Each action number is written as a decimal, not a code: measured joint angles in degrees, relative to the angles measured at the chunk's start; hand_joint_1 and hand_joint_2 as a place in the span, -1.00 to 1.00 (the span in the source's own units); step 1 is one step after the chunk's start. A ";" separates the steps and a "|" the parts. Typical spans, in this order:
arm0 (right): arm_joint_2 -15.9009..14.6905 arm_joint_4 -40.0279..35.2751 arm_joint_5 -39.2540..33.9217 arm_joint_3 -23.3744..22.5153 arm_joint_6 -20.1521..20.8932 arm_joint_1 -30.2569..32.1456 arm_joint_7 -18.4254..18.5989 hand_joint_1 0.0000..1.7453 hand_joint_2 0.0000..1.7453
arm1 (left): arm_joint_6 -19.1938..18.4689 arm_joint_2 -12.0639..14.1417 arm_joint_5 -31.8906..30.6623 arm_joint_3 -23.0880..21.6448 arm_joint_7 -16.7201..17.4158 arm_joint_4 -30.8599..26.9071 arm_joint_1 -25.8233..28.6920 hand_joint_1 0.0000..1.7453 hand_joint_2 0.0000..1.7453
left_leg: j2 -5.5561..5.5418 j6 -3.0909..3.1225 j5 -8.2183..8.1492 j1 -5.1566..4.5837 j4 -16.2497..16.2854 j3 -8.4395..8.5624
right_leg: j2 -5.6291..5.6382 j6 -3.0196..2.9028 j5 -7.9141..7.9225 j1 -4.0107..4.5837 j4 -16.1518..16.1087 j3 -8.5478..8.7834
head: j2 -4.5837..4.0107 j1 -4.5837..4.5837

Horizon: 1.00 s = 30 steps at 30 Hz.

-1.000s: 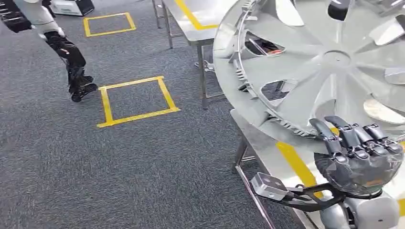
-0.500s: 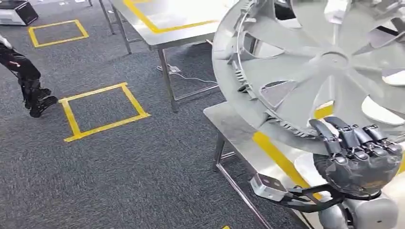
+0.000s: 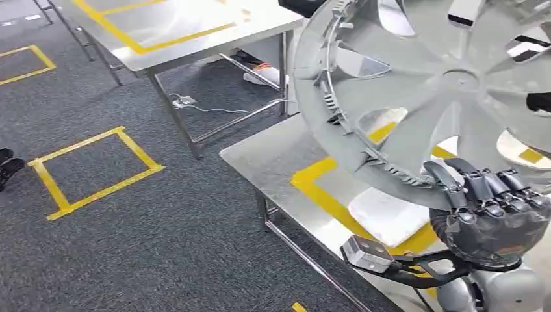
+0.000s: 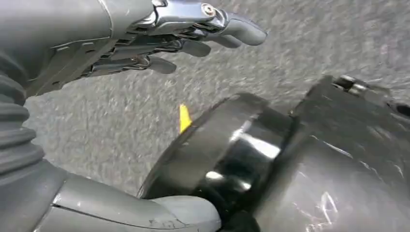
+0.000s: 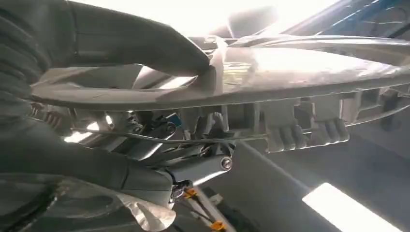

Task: Take the parts from the cabinet and place them on the table.

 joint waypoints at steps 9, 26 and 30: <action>0.13 0.31 0.00 -0.11 0.02 -0.04 -0.07 1.00 1.00 | -0.09 0.04 0.02 0.42 0.02 0.00 0.14 -1.00 1.00 | -7.21 1.45 4.83 0.17 -3.18 -0.54 | 6.93 0.17 -0.15 0.59 0.56 0.13 | 0.00 -0.02; 0.17 1.03 -0.02 -0.46 0.02 0.19 -0.50 1.00 1.00 | -0.26 0.00 0.09 0.52 0.20 0.00 0.35 -1.00 1.00 | 4.11 1.18 4.17 -0.87 -5.07 1.41 | -3.98 1.81 -0.35 0.04 0.11 0.01 | 0.00 0.24; 0.39 1.01 -0.02 -0.63 0.00 0.38 -0.57 1.00 1.00 | -0.26 -0.02 0.09 0.52 0.33 0.00 0.05 -1.00 1.00 | 1.52 -0.08 1.57 -0.16 -2.61 1.08 | -1.09 0.46 -0.05 -0.15 -0.10 0.03 | 0.00 0.00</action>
